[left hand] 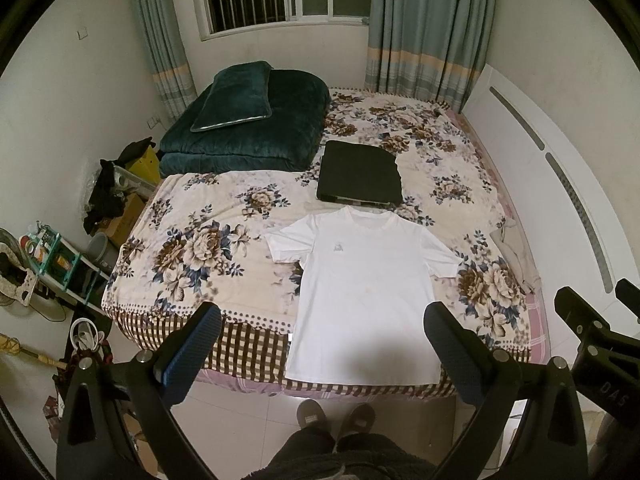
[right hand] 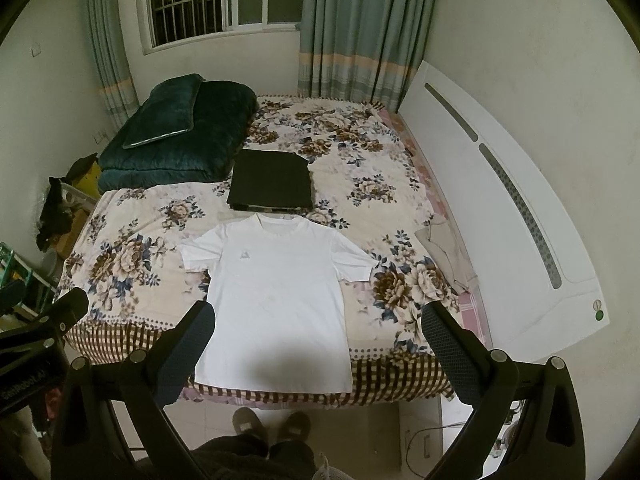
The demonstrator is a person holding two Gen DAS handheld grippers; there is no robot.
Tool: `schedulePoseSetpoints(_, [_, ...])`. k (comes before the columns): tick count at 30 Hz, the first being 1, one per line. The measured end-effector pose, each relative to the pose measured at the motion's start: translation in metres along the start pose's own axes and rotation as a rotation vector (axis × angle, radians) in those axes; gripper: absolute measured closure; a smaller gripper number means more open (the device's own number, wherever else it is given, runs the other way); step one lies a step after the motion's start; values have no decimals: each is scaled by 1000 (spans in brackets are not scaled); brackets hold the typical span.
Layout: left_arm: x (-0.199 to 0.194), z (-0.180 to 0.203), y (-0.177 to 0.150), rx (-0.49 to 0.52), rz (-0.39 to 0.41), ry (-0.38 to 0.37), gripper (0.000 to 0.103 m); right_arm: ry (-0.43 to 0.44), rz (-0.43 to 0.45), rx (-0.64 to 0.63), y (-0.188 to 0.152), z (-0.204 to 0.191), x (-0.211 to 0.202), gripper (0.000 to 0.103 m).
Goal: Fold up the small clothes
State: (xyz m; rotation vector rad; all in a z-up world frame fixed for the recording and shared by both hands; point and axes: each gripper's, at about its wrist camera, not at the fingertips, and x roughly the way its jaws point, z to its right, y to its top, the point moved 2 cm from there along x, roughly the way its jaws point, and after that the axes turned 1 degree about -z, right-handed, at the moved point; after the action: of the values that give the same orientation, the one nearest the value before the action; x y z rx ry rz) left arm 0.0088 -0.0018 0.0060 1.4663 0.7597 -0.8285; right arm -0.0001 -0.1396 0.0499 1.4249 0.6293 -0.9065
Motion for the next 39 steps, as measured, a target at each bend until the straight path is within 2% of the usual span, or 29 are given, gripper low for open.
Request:
schedulePoseSetpoints(16, [-2,2,0,-1,1,-5,0,0,6,1,-6,-1,0,0])
schedulePoseSetpoints(22, [1,6,15,5,-10,-10,0,7,-1,15,-2,-1,-1,0])
schedulePoseSetpoints(26, [27,-2,30,3,47,26,0,20,-3,75,7,3,19,0])
schedulePoseSetpoints(29, [64,-6,42,10,104,87,0,5,-23,157,6,17,60,0])
schedulePoseSetpoints(31, [100,-6,45,26,100,112,0,-29,-59,225,2,31,100,0])
schedulePoseSetpoints(35, [190,-4,49,35,20,143,0,-60,-147,391,-10,72,191,0])
schedulePoseSetpoints(37, [246,4,52,33,-52,180,0,-43,-214,484,-22,97,247,1])
schedulePoseSetpoints(38, [256,4,47,28,-70,189,0,-29,-248,535,-27,109,275,3])
schedulePoseSetpoints(39, [281,8,47,16,-99,196,0,-8,-274,582,-33,121,303,8])
